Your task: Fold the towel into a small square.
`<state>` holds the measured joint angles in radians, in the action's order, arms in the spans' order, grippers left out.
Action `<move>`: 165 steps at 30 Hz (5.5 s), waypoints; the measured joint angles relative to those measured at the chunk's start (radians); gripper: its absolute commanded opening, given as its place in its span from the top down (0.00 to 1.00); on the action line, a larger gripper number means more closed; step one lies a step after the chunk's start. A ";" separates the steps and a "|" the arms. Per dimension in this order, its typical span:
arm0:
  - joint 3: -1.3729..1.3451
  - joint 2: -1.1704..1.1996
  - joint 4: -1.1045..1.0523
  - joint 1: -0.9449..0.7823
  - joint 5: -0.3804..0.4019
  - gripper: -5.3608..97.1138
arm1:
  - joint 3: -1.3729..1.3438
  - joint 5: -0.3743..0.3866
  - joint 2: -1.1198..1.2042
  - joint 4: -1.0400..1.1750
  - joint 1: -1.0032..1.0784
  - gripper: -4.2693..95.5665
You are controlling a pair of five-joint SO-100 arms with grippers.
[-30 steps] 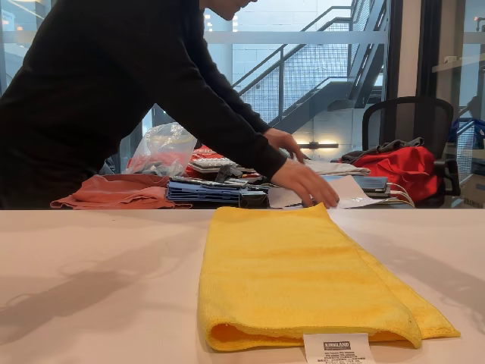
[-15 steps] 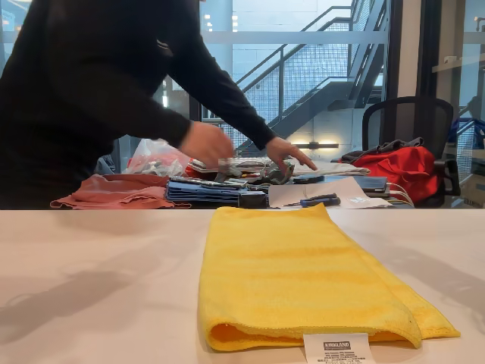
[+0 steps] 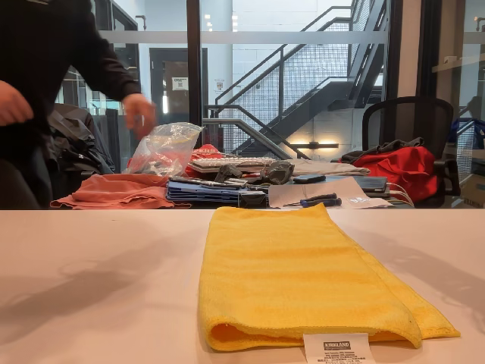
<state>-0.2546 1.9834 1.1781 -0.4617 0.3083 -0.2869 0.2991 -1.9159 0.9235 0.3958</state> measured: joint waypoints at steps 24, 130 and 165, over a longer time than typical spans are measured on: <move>0.000 0.000 0.000 0.011 0.000 0.82 | 0.000 0.000 0.000 0.000 0.000 0.97; -0.552 -0.261 0.646 0.123 0.058 0.81 | -0.330 0.000 0.265 0.719 0.272 0.97; -2.106 -0.117 -0.087 -0.574 0.100 0.79 | -0.341 0.009 0.156 0.776 0.175 0.97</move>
<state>-2.3608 1.8669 1.0907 -1.0354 0.4080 -0.6274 0.3083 -1.7595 1.6997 0.5706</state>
